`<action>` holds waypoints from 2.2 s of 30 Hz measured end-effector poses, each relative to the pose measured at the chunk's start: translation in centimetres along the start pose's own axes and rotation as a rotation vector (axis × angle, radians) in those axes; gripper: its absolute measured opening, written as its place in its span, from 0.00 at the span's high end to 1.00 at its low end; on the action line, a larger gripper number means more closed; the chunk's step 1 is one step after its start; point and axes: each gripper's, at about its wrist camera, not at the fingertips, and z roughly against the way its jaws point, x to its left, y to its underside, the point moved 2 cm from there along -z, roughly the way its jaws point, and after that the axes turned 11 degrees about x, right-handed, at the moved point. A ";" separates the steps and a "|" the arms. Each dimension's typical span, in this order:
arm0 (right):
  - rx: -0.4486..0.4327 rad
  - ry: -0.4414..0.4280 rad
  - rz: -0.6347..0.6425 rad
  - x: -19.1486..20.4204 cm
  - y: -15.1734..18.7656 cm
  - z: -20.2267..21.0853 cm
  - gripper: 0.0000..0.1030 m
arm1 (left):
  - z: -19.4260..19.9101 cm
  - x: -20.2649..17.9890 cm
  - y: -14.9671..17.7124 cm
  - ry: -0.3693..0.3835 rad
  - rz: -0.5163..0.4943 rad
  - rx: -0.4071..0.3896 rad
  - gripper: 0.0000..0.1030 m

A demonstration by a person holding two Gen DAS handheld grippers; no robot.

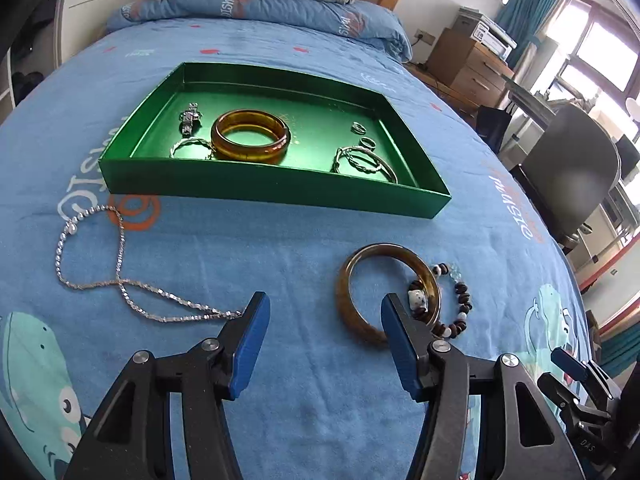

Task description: Organize jewelry

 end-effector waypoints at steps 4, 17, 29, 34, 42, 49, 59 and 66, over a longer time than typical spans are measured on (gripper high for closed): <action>0.003 -0.004 0.008 0.3 0.2 -0.1 0.44 | -1.5 -1.0 -0.6 -0.088 -0.033 0.031 0.45; 0.012 0.007 -0.014 -0.7 0.7 -0.6 0.44 | -4.5 -5.5 -2.7 -0.257 -0.294 0.075 0.92; 0.004 0.002 -0.038 -1.7 0.4 -0.9 0.44 | 1.2 -5.4 -8.4 -0.169 -0.183 -0.133 0.93; 0.004 -0.005 -0.036 -1.7 0.3 -1.2 0.44 | -1.3 -4.6 -13.0 -0.202 -0.076 -0.110 0.93; -0.002 0.025 -0.067 -3.6 0.8 -0.4 0.44 | -7.2 -1.3 -14.5 -0.314 0.099 0.015 0.93; -0.006 0.044 -0.099 -4.6 1.5 0.7 0.44 | -5.3 -0.4 -13.6 -0.241 0.152 -0.012 0.76; -0.076 0.032 -0.080 -2.1 1.7 4.8 0.44 | 3.9 -0.7 -7.8 -0.219 0.058 -0.146 0.58; -0.119 0.030 -0.051 0.9 2.3 8.0 0.44 | 9.1 -1.0 0.0 -0.271 -0.022 -0.165 0.58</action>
